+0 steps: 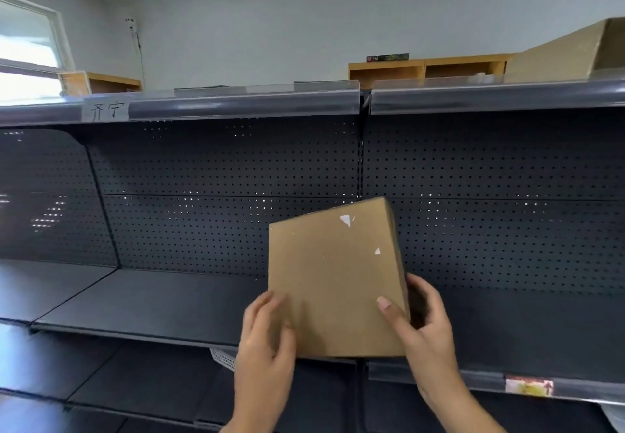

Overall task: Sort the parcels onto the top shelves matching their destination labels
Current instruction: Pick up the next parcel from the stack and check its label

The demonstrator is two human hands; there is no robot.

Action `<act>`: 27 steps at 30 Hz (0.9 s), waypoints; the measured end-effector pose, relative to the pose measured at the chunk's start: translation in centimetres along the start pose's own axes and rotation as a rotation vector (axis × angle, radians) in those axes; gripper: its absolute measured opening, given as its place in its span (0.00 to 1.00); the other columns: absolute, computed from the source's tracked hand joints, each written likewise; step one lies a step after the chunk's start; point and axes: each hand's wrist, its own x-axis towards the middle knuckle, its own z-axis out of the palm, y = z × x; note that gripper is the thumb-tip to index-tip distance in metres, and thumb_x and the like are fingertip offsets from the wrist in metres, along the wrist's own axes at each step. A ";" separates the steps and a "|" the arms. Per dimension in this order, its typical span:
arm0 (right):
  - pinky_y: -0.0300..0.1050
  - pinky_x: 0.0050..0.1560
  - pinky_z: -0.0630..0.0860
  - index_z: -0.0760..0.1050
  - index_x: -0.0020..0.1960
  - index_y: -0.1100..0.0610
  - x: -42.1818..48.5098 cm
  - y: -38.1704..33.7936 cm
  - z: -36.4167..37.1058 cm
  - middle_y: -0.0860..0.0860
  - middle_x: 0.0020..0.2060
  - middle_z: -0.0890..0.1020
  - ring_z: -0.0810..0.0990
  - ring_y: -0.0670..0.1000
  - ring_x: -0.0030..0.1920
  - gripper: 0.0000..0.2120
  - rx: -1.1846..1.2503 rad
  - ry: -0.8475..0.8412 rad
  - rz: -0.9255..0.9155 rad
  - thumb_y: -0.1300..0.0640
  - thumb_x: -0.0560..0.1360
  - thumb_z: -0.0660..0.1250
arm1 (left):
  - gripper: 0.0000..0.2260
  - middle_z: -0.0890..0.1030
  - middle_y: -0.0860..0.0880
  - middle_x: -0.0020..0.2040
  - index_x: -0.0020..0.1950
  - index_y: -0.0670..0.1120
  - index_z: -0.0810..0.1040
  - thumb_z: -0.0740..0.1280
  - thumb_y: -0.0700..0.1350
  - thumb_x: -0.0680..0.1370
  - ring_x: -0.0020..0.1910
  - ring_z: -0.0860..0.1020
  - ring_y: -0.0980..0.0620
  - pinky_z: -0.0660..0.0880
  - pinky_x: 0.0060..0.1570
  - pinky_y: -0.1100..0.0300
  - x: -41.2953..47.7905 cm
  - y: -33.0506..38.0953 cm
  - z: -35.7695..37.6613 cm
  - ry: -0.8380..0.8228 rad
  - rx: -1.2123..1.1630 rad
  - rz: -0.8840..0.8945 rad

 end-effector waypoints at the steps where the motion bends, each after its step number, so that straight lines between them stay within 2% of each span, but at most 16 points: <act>1: 0.42 0.65 0.80 0.73 0.71 0.43 -0.7 -0.3 0.5 0.40 0.64 0.83 0.81 0.43 0.66 0.33 -0.081 0.017 -0.047 0.49 0.69 0.82 | 0.20 0.74 0.66 0.72 0.67 0.64 0.78 0.68 0.41 0.83 0.72 0.72 0.68 0.70 0.61 0.77 -0.7 0.8 0.8 -0.016 0.002 0.058; 3: 0.39 0.71 0.71 0.69 0.76 0.43 -2.5 -1.0 1.9 0.38 0.74 0.72 0.72 0.38 0.74 0.38 -0.244 0.015 -0.168 0.49 0.70 0.83 | 0.19 0.71 0.69 0.75 0.73 0.65 0.74 0.67 0.56 0.82 0.76 0.69 0.68 0.69 0.72 0.68 -1.5 3.2 2.3 -0.098 -0.099 0.054; 5: 0.32 0.71 0.67 0.65 0.78 0.40 -4.1 -1.6 3.6 0.32 0.78 0.64 0.63 0.32 0.77 0.40 -0.314 -0.087 -0.247 0.51 0.72 0.81 | 0.35 0.70 0.65 0.79 0.81 0.63 0.65 0.68 0.68 0.75 0.77 0.69 0.67 0.69 0.77 0.56 -1.3 5.3 3.0 -0.185 -0.329 -0.080; 6: 0.31 0.71 0.68 0.64 0.79 0.38 -4.6 -1.9 4.1 0.31 0.79 0.63 0.63 0.32 0.78 0.41 -0.310 -0.175 -0.263 0.54 0.73 0.80 | 0.42 0.74 0.63 0.77 0.83 0.61 0.62 0.71 0.70 0.72 0.75 0.73 0.65 0.73 0.76 0.54 -0.9 6.0 2.8 -0.199 -0.434 -0.148; 8: 0.36 0.72 0.73 0.64 0.80 0.41 -4.7 -2.1 4.1 0.34 0.78 0.70 0.69 0.37 0.77 0.40 -0.221 -0.326 -0.270 0.63 0.75 0.76 | 0.46 0.85 0.59 0.66 0.81 0.57 0.67 0.77 0.68 0.66 0.65 0.83 0.61 0.81 0.65 0.53 0.0 7.0 1.5 -0.189 -0.540 -0.212; 10: 0.43 0.74 0.74 0.69 0.79 0.47 -4.3 -2.2 3.8 0.37 0.76 0.75 0.73 0.45 0.78 0.35 -0.120 -0.359 -0.260 0.68 0.77 0.72 | 0.38 0.89 0.58 0.59 0.74 0.54 0.75 0.81 0.63 0.67 0.58 0.87 0.59 0.84 0.55 0.58 0.6 6.9 0.1 -0.182 -0.533 -0.209; 11: 0.48 0.76 0.73 0.71 0.79 0.46 -4.3 -2.2 3.9 0.38 0.78 0.74 0.71 0.46 0.79 0.33 -0.104 -0.350 -0.256 0.65 0.77 0.72 | 0.33 0.89 0.58 0.58 0.72 0.54 0.77 0.82 0.59 0.70 0.56 0.88 0.58 0.84 0.52 0.61 0.7 6.6 -0.3 -0.178 -0.528 -0.198; 13: 0.53 0.80 0.67 0.70 0.78 0.37 -5.0 -1.9 4.7 0.35 0.81 0.67 0.64 0.43 0.82 0.31 -0.136 -0.346 -0.233 0.49 0.78 0.73 | 0.27 0.89 0.57 0.59 0.72 0.53 0.78 0.79 0.54 0.74 0.58 0.87 0.57 0.84 0.55 0.59 0.6 6.1 -0.9 -0.182 -0.545 -0.188; 15: 0.50 0.83 0.60 0.63 0.79 0.29 -6.0 -1.6 5.6 0.31 0.83 0.60 0.56 0.38 0.84 0.32 -0.201 -0.363 -0.247 0.35 0.77 0.69 | 0.29 0.86 0.59 0.65 0.78 0.56 0.73 0.75 0.57 0.78 0.64 0.84 0.58 0.82 0.63 0.54 0.5 5.8 -1.4 -0.190 -0.533 -0.169; 16: 0.50 0.83 0.58 0.60 0.79 0.28 -6.4 -1.2 6.0 0.30 0.83 0.57 0.53 0.38 0.84 0.33 -0.223 -0.375 -0.273 0.32 0.77 0.68 | 0.31 0.84 0.62 0.68 0.80 0.60 0.70 0.73 0.61 0.78 0.66 0.82 0.61 0.81 0.65 0.54 0.4 5.5 -1.5 -0.183 -0.515 -0.162; 18: 0.49 0.84 0.57 0.60 0.80 0.30 -7.0 -0.4 6.4 0.32 0.85 0.52 0.49 0.41 0.85 0.31 -0.252 -0.410 -0.334 0.37 0.80 0.66 | 0.33 0.80 0.66 0.71 0.81 0.68 0.63 0.71 0.65 0.77 0.68 0.79 0.69 0.79 0.66 0.60 0.4 5.1 -1.8 -0.165 -0.467 -0.148; 19: 0.45 0.84 0.58 0.61 0.81 0.32 -7.3 -0.1 6.6 0.33 0.85 0.50 0.49 0.41 0.86 0.30 -0.263 -0.427 -0.351 0.43 0.82 0.67 | 0.35 0.77 0.67 0.73 0.81 0.70 0.62 0.70 0.65 0.76 0.69 0.77 0.70 0.78 0.66 0.62 0.4 5.0 -1.9 -0.161 -0.434 -0.131; 21: 0.39 0.82 0.59 0.60 0.80 0.31 -8.0 0.4 6.8 0.31 0.85 0.47 0.50 0.39 0.85 0.34 -0.280 -0.439 -0.322 0.55 0.83 0.69 | 0.39 0.75 0.67 0.75 0.83 0.69 0.61 0.71 0.66 0.74 0.71 0.75 0.69 0.76 0.69 0.60 0.4 4.9 -2.3 -0.156 -0.374 -0.093; 22: 0.39 0.82 0.58 0.58 0.80 0.28 -8.3 0.4 7.0 0.30 0.84 0.46 0.49 0.38 0.85 0.37 -0.307 -0.432 -0.310 0.57 0.82 0.69 | 0.41 0.75 0.68 0.75 0.84 0.69 0.61 0.72 0.68 0.73 0.71 0.75 0.69 0.76 0.69 0.59 0.4 5.0 -2.5 -0.161 -0.373 -0.089; 25: 0.41 0.83 0.51 0.44 0.79 0.22 -8.9 -0.6 7.8 0.24 0.82 0.42 0.42 0.35 0.84 0.44 -0.401 -0.421 -0.296 0.50 0.81 0.69 | 0.54 0.70 0.72 0.76 0.84 0.71 0.56 0.77 0.76 0.62 0.72 0.72 0.70 0.75 0.69 0.61 0.5 5.3 -3.4 -0.198 -0.396 -0.111; 27: 0.39 0.82 0.51 0.41 0.80 0.23 -9.0 -1.4 8.0 0.21 0.80 0.45 0.44 0.31 0.82 0.51 -0.367 -0.421 -0.208 0.57 0.78 0.72 | 0.60 0.69 0.74 0.74 0.83 0.72 0.54 0.80 0.76 0.56 0.71 0.72 0.72 0.76 0.65 0.64 0.4 5.0 -3.9 -0.217 -0.387 -0.111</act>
